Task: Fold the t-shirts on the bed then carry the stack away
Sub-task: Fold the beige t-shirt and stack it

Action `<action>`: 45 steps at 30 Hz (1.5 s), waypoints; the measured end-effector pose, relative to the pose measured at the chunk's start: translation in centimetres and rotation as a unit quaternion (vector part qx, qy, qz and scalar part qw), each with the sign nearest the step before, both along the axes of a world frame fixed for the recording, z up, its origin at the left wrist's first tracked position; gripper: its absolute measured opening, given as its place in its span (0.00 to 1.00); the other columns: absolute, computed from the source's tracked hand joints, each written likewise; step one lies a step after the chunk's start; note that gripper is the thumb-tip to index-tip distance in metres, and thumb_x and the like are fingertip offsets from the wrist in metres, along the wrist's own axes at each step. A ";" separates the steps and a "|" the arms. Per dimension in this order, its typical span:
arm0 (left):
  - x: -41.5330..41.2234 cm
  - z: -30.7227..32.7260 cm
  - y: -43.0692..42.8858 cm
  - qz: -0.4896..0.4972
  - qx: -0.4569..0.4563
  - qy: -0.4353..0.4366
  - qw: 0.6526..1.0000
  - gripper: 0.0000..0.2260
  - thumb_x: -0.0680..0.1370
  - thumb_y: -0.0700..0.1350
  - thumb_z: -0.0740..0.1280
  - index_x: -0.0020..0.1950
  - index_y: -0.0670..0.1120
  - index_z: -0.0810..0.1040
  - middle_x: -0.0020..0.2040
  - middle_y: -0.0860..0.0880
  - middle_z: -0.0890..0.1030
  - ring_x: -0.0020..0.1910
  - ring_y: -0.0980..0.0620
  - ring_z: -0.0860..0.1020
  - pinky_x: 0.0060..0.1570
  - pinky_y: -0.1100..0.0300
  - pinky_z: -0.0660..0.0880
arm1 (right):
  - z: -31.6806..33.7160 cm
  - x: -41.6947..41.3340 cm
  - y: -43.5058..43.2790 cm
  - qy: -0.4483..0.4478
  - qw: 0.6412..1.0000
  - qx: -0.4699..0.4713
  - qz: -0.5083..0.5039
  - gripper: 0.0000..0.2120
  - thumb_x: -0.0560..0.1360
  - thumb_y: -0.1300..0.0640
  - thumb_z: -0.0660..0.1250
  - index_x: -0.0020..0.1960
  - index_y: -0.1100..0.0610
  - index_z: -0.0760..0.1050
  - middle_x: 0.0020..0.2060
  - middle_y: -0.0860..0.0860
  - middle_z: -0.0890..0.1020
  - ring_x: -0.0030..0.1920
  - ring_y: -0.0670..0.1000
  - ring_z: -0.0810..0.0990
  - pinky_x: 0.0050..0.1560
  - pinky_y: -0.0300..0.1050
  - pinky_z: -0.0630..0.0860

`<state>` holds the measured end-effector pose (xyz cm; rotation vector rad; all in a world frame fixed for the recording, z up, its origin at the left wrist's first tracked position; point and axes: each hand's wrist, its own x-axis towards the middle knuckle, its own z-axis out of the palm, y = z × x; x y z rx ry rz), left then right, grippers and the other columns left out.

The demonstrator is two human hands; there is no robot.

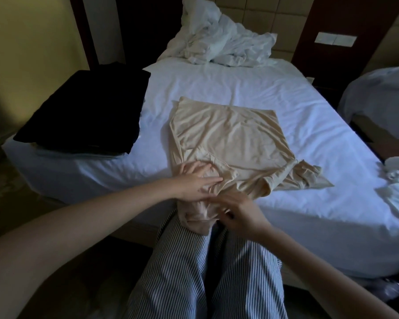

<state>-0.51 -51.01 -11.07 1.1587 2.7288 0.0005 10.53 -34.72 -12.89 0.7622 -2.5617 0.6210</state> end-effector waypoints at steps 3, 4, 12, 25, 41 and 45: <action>-0.5 1.8 2.8 -0.009 0.124 0.020 0.992 0.19 0.79 0.59 0.58 0.67 0.55 0.73 0.71 0.49 0.68 0.72 0.46 0.60 0.68 0.50 0.54 | 1.6 -1.1 5.1 0.078 0.976 -0.052 -0.196 0.16 0.68 0.58 0.58 0.52 0.59 0.79 0.45 0.56 0.82 0.44 0.59 0.80 0.47 0.51 0.74; -0.4 2.3 4.3 -0.010 0.170 0.018 0.985 0.21 0.76 0.60 0.59 0.64 0.52 0.75 0.67 0.49 0.73 0.68 0.45 0.66 0.65 0.53 0.59 | 1.9 -1.4 7.0 0.083 0.956 -0.072 -0.272 0.18 0.67 0.58 0.57 0.52 0.60 0.79 0.47 0.57 0.81 0.46 0.60 0.79 0.49 0.54 0.73; 3.7 2.7 15.0 -0.028 0.235 -0.008 0.971 0.14 0.75 0.46 0.62 0.59 0.43 0.75 0.58 0.41 0.77 0.57 0.40 0.76 0.49 0.53 0.71 | 2.4 0.6 13.3 -0.157 0.763 -0.471 -0.414 0.10 0.74 0.48 0.68 0.45 0.53 0.70 0.40 0.55 0.77 0.31 0.49 0.73 0.32 0.41 0.69; 6.2 3.3 15.0 -0.279 0.097 -0.265 0.918 0.10 0.77 0.40 0.66 0.56 0.38 0.80 0.51 0.42 0.83 0.43 0.61 0.77 0.47 0.67 0.71 | -2.3 7.1 9.3 -0.121 0.635 -0.644 -0.409 0.18 0.68 0.76 0.55 0.46 0.56 0.73 0.35 0.53 0.76 0.34 0.50 0.73 0.24 0.36 0.72; 9.6 3.5 32.7 0.032 0.055 -0.019 0.998 0.13 0.76 0.37 0.63 0.60 0.40 0.76 0.62 0.42 0.76 0.62 0.41 0.74 0.58 0.54 0.69 | -3.9 8.6 12.3 -0.127 0.589 -0.673 -0.430 0.08 0.78 0.61 0.63 0.39 0.58 0.73 0.33 0.53 0.75 0.36 0.49 0.74 0.38 0.44 0.75; 8.9 3.5 32.0 0.040 0.058 0.012 0.997 0.14 0.76 0.38 0.63 0.62 0.39 0.74 0.63 0.41 0.74 0.63 0.41 0.73 0.61 0.52 0.69 | -4.5 9.0 12.0 -0.093 0.586 -0.686 -0.422 0.08 0.79 0.62 0.60 0.41 0.59 0.71 0.34 0.54 0.75 0.37 0.50 0.74 0.35 0.40 0.76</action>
